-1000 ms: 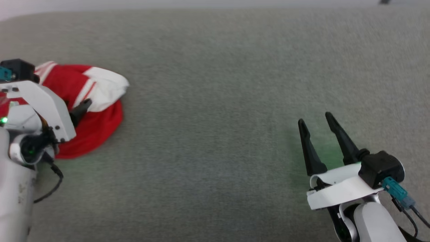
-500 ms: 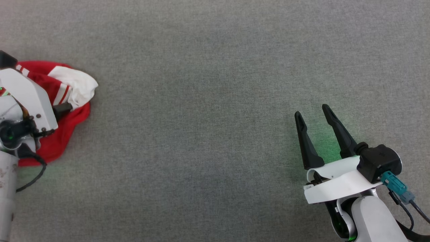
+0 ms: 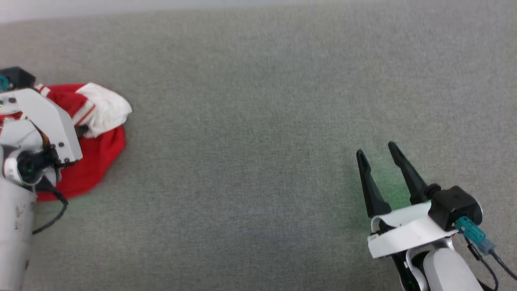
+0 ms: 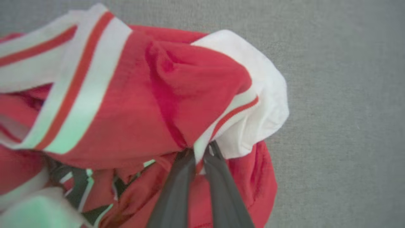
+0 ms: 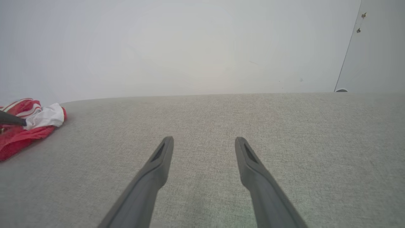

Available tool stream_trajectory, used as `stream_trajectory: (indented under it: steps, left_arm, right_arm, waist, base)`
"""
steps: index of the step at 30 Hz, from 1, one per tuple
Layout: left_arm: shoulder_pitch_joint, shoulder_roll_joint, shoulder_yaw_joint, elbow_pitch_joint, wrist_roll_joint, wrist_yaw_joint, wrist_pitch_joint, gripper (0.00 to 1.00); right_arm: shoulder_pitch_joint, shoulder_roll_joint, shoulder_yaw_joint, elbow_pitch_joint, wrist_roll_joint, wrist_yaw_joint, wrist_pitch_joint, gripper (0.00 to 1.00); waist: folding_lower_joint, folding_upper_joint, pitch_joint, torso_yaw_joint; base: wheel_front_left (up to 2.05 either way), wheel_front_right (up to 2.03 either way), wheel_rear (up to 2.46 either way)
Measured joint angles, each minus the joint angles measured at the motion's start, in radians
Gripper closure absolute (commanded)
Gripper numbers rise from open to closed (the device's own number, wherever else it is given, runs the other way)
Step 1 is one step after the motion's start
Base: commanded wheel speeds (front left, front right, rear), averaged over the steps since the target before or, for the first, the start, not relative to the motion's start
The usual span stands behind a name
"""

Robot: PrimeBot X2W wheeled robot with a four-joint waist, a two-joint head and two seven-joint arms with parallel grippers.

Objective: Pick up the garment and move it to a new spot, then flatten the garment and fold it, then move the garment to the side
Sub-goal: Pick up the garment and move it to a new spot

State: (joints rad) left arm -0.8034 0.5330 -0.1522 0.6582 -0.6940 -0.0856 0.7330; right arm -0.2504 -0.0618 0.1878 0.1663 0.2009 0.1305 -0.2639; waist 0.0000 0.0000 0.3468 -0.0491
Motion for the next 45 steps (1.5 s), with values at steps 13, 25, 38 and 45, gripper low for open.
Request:
stream_trajectory:
  steps: [13, 25, 38, 45]
  left_arm:
    - [-0.030, 0.054, -0.006, -0.165, 0.010, -0.021, -0.070, 1.00]
    - [-0.081, 0.078, -0.031, -0.303, -0.013, -0.035, -0.063, 1.00]
    - [-0.086, 0.058, -0.091, -0.452, -0.109, -0.039, 0.081, 1.00]
    - [-0.036, 0.038, -0.128, -0.575, -0.138, -0.006, 0.166, 1.00]
  right_arm:
    - [0.089, 0.004, -0.001, 0.029, 0.000, 0.000, 0.005, 0.00]
    - [0.156, 0.008, -0.017, 0.016, -0.003, 0.000, 0.026, 0.00]
    - [0.184, 0.010, -0.074, -0.019, -0.020, 0.000, 0.040, 0.00]
    - [0.200, 0.010, -0.128, -0.034, -0.038, 0.000, 0.046, 0.00]
  waist:
    - [0.0000, 0.0000, -0.164, 0.040]
    - [0.0000, 0.0000, -0.302, 0.078]
    - [0.0000, 0.0000, -0.367, 0.068]
    - [0.0000, 0.0000, -0.365, 0.020]
  base:
    - [0.00, 0.00, 0.00]
    - [0.00, 0.00, 0.00]
    - [0.00, 0.00, 0.00]
    - [0.00, 0.00, 0.00]
